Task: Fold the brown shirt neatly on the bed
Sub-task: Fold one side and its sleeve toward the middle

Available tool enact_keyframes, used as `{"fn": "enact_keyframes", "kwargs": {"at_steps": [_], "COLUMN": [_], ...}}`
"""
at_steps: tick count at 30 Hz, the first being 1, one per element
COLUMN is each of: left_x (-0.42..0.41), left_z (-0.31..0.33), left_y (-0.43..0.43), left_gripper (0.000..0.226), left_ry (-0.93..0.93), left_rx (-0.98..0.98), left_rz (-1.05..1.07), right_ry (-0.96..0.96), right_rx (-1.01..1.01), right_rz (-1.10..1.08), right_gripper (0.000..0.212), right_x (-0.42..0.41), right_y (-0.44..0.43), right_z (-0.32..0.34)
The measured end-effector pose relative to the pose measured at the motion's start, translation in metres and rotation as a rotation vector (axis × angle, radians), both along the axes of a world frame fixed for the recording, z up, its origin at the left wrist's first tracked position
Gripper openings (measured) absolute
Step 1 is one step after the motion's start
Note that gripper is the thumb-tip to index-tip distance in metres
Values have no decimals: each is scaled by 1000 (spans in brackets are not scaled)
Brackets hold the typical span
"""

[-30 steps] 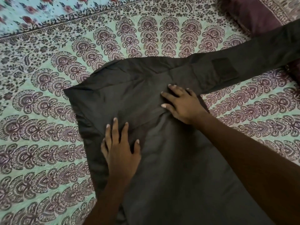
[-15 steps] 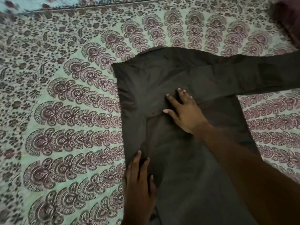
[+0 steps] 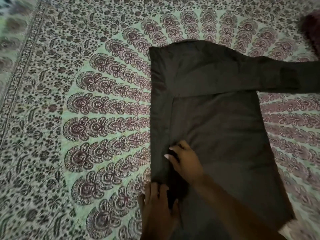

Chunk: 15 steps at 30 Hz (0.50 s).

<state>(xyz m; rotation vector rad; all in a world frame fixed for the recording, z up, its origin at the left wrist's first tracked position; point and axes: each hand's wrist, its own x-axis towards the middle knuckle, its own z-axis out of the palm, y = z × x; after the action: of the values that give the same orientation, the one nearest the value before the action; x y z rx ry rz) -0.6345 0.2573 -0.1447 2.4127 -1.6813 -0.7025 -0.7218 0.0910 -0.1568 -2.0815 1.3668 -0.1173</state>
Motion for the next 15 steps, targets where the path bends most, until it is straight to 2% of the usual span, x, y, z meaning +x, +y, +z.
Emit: {"fn": "enact_keyframes", "kwargs": {"at_steps": [4, 7, 12, 15], "left_x": [-15, -27, -43, -48], "left_z": [6, 4, 3, 0], "left_y": [21, 28, 40, 47], "left_gripper": [55, 36, 16, 27], "left_ry": [-79, -97, -71, -33], "left_rx": [115, 131, 11, -34], "left_rz": [-12, -14, -40, -45], "right_ry": [6, 11, -31, 34], "right_rx": [224, 311, 490, 513], "right_rz": [-150, -215, -291, -287], "right_gripper": [51, 59, 54, 45], "right_x": [-2, -8, -27, -43], "right_y": [36, 49, 59, 69], "right_z": [11, 12, 19, 18]}}
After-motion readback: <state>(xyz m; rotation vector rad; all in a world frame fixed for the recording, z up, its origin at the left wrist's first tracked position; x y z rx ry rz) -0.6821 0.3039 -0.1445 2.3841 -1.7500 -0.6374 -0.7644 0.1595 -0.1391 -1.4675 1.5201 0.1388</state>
